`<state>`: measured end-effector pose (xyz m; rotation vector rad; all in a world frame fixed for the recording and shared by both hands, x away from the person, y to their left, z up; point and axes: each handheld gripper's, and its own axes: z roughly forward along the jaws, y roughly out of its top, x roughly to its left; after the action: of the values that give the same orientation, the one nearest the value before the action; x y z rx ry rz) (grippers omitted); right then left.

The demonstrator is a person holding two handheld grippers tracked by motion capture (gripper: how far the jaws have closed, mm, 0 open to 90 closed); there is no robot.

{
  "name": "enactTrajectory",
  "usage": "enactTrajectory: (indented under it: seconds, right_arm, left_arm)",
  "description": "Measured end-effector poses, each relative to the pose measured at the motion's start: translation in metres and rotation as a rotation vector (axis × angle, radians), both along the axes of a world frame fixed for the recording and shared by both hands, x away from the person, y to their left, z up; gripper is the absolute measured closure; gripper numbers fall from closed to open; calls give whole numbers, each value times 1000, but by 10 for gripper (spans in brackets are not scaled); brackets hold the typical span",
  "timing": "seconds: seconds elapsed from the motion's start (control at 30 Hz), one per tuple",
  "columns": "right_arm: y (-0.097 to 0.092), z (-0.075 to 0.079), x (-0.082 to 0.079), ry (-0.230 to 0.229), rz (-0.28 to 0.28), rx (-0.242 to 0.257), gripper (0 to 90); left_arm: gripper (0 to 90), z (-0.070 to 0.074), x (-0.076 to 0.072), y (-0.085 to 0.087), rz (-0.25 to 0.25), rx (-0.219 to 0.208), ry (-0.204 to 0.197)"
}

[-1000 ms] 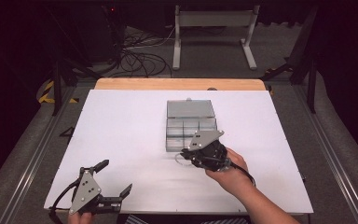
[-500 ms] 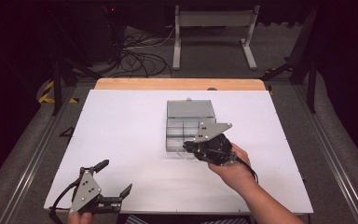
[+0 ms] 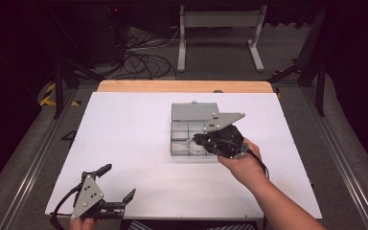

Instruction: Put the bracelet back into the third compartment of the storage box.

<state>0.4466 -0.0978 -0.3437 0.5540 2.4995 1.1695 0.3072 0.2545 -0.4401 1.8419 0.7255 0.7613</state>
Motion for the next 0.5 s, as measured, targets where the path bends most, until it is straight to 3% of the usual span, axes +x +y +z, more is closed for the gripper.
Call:
enactTrajectory:
  seconds: [0.5]
  right_arm:
    - [-15,4,24,28,-85,32,855]
  left_arm:
    - [19,-1,1,-1,1,-7,7]
